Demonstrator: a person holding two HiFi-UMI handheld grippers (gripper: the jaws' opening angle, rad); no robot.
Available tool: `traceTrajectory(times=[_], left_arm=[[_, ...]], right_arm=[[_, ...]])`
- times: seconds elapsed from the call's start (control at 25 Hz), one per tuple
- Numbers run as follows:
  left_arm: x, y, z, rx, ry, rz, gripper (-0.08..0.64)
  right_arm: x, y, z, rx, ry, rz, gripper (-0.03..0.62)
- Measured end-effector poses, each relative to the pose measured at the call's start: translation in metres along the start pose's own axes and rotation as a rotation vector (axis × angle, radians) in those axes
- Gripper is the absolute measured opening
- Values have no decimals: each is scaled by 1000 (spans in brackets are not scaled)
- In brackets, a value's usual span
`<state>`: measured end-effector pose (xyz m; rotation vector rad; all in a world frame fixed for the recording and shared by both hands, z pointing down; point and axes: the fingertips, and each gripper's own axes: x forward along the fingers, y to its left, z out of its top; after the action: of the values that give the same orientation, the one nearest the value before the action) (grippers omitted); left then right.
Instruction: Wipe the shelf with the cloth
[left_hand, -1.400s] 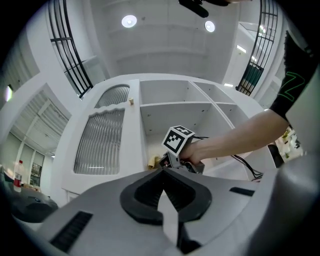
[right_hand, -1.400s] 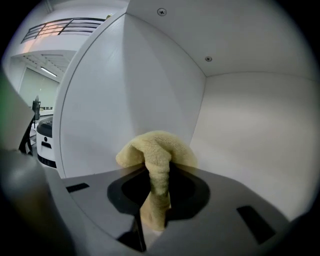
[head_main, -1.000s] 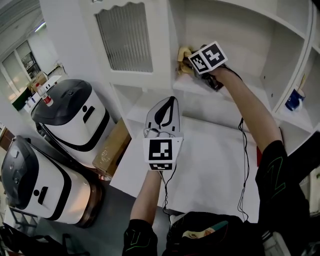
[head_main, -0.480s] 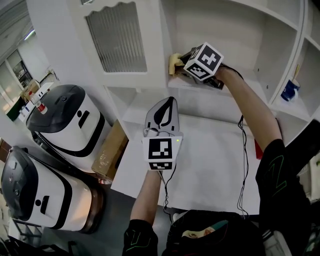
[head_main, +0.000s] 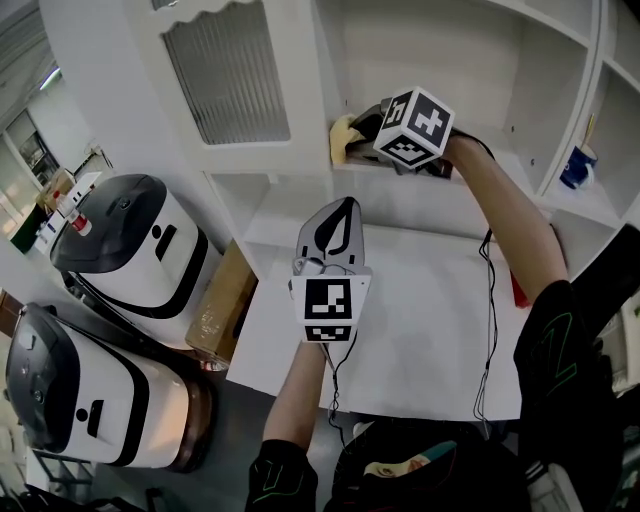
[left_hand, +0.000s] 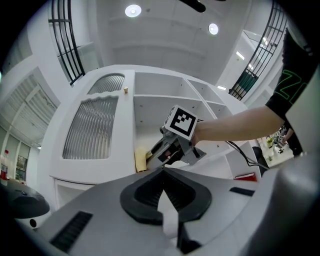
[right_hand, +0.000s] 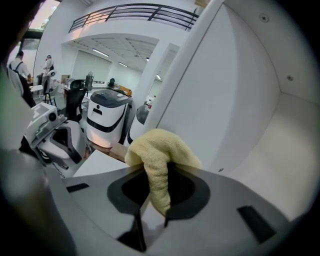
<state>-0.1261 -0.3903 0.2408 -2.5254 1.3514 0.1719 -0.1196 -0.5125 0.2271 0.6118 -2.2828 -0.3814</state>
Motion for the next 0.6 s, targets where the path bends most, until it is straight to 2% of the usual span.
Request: traceTrajectory(times=[0.2,0.32,0.4,0.52,0.6], left_arm=[[0,-4,-2,2,5,-18,0],[1,-5,-2,-1,-1,-22,0],[3,-7,-3,27,0,-21,0],[6,-17,-4,112,10,-30,0],[7,-23,-5,120,8,-46,0]], right_arm=[[-9,22,5,-18,-69,49,60],[-16,36,9,-61,-83,72,60],[-20,43,10,-91,-91,81,60],[-29,53,10,-116,-117,87,60],[-40,54,11,-123,-154,75,60]])
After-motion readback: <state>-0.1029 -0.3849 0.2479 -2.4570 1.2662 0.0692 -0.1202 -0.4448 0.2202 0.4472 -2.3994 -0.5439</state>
